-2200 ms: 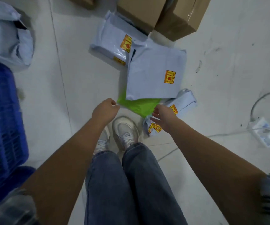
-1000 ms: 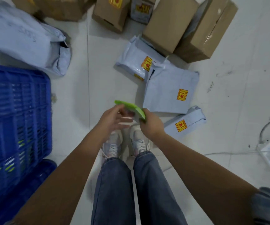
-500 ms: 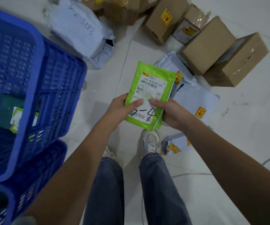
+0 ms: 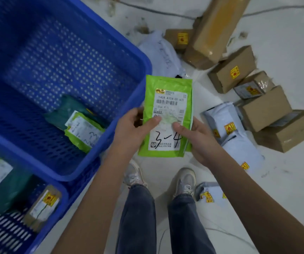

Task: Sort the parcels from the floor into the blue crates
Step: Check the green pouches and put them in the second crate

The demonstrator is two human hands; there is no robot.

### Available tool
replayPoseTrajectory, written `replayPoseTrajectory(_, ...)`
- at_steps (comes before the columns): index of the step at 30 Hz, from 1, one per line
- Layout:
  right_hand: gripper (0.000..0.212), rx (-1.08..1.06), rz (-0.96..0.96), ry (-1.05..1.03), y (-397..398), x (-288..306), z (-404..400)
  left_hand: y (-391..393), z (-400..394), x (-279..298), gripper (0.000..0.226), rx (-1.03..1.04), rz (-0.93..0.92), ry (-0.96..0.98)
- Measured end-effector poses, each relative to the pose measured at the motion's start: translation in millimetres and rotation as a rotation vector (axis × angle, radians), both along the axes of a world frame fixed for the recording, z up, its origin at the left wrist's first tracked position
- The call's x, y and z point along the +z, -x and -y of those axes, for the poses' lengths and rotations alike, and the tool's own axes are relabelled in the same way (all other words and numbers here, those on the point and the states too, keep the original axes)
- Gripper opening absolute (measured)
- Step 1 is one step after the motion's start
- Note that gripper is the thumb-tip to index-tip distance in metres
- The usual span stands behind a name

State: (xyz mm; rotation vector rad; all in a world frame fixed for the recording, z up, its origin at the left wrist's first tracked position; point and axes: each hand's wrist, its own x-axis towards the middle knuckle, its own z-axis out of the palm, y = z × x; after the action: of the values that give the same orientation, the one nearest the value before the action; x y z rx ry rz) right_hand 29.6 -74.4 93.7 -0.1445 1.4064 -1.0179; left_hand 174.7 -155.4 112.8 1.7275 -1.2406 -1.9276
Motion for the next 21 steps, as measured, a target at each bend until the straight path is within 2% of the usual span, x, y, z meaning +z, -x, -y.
replayPoseTrajectory(3,0.023,0.115,0.025,0.063,-35.3,19.8,44.4,-43.6,33.9,24.3,0.011,0.047,0.011,0.084)
replayPoseTrajectory(7,0.02,0.213,-0.014,0.121,-88.7,33.0,104.5,-103.4,74.4,24.8,0.013,0.22,0.039,0.085)
replayPoseTrajectory(10,0.02,0.325,-0.173,0.13,-126.3,25.7,144.8,-141.9,95.9,7.6,0.013,0.297,0.131,0.092)
replayPoseTrajectory(13,0.03,0.54,-0.324,0.028,-158.3,-2.9,175.2,-164.0,105.5,-32.0,0.013,0.365,0.259,0.052)
replayPoseTrajectory(18,0.038,0.941,-0.437,-0.168,-199.9,-55.1,177.9,-179.9,86.8,-103.0,0.033,0.234,0.546,-0.173)
replayPoseTrajectory(21,0.045,1.031,-0.461,-0.209,-214.1,-84.8,166.6,-182.6,66.1,-125.4,0.035,0.153,0.652,-0.264)
